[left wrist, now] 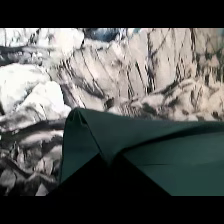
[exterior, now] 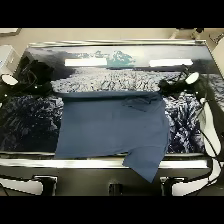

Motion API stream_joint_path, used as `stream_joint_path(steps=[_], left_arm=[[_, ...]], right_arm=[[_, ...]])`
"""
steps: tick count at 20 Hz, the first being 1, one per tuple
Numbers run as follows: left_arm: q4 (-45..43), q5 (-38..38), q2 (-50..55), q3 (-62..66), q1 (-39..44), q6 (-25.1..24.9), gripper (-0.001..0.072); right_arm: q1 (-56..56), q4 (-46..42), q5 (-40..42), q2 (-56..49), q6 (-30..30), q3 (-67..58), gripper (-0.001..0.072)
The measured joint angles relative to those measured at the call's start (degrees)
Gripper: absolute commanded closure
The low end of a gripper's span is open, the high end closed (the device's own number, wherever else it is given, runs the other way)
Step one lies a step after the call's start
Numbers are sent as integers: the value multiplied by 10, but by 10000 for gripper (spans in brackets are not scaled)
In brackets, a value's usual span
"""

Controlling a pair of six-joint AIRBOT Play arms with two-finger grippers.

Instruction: Fold the clothes and pants, and hang the long-sleeved shirts on hangers.

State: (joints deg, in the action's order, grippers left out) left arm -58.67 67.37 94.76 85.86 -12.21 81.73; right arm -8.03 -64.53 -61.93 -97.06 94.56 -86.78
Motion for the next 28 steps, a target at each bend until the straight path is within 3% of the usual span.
stream_joint_path(steps=[4,8,22,23,24,25,27,28], left_arm=[[-20,152,3,-14,-2,-8,686],[-33,218,3,-77,0,-12,687],[-84,220,11,-136,3,-20,668],[-84,215,12,-136,4,-20,566],[-84,211,13,-136,6,-19,363],[-80,210,14,-136,6,-18,242],[-72,219,13,-135,6,-18,240],[-70,227,11,-134,3,-19,239]], right_arm=[[-4,-30,-177,12,-11,22,679],[-3,-47,-237,2,-14,48,679],[-3,-68,-289,-4,1,56,672],[-3,-69,-290,-6,5,56,574],[-3,-71,-290,-7,9,56,357],[-3,-73,-289,-8,11,56,333],[-4,-74,-291,-8,14,54,131],[-4,-80,-300,-7,9,52,112]])
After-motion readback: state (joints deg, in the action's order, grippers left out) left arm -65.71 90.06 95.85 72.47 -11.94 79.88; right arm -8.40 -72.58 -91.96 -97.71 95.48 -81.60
